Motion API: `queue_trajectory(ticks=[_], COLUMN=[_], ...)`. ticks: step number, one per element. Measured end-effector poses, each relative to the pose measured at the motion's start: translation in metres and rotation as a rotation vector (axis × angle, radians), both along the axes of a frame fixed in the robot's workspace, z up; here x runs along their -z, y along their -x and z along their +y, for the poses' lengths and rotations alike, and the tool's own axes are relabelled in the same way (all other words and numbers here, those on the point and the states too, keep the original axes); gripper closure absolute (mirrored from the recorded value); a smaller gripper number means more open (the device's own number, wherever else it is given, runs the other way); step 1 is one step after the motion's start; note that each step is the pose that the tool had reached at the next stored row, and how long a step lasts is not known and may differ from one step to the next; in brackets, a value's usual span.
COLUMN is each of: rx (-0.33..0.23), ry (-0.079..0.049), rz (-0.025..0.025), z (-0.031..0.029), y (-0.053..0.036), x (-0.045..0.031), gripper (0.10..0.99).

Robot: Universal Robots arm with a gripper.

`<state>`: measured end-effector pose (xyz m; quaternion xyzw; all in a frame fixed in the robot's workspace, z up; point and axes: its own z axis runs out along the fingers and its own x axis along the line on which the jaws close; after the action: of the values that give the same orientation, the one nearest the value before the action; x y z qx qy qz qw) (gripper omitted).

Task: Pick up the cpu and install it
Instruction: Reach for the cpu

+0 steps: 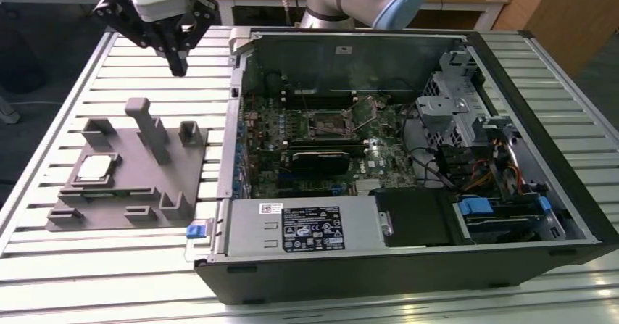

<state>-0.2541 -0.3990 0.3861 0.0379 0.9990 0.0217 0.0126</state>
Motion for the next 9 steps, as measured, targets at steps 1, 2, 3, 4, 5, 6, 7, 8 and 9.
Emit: queue_trajectory(ticks=[1,2,3,4,5,6,7,8,9], rx=[0.000,0.000,0.000,0.000,0.000,0.000,0.000,0.000,0.000], ry=[0.000,0.000,0.000,0.000,0.000,0.000,0.000,0.000,0.000], rz=[0.0000,0.0000,0.0001,0.0001,0.0001,0.0001,0.0001,0.0002,0.0002], z=[0.0000,0.0000,0.0000,0.0000,0.0000,0.0000,0.0000,0.0000,0.0000], y=[0.0009,0.0017,0.0026,0.0035,0.0043,0.0052,0.0060,0.0067,0.0076], x=[0.0001,0.0002,0.0002,0.0003,0.0004,0.0005,0.0005,0.0006,0.0007], gripper=[0.980,0.980,0.980,0.980,0.980,0.980,0.980,0.980,0.980])
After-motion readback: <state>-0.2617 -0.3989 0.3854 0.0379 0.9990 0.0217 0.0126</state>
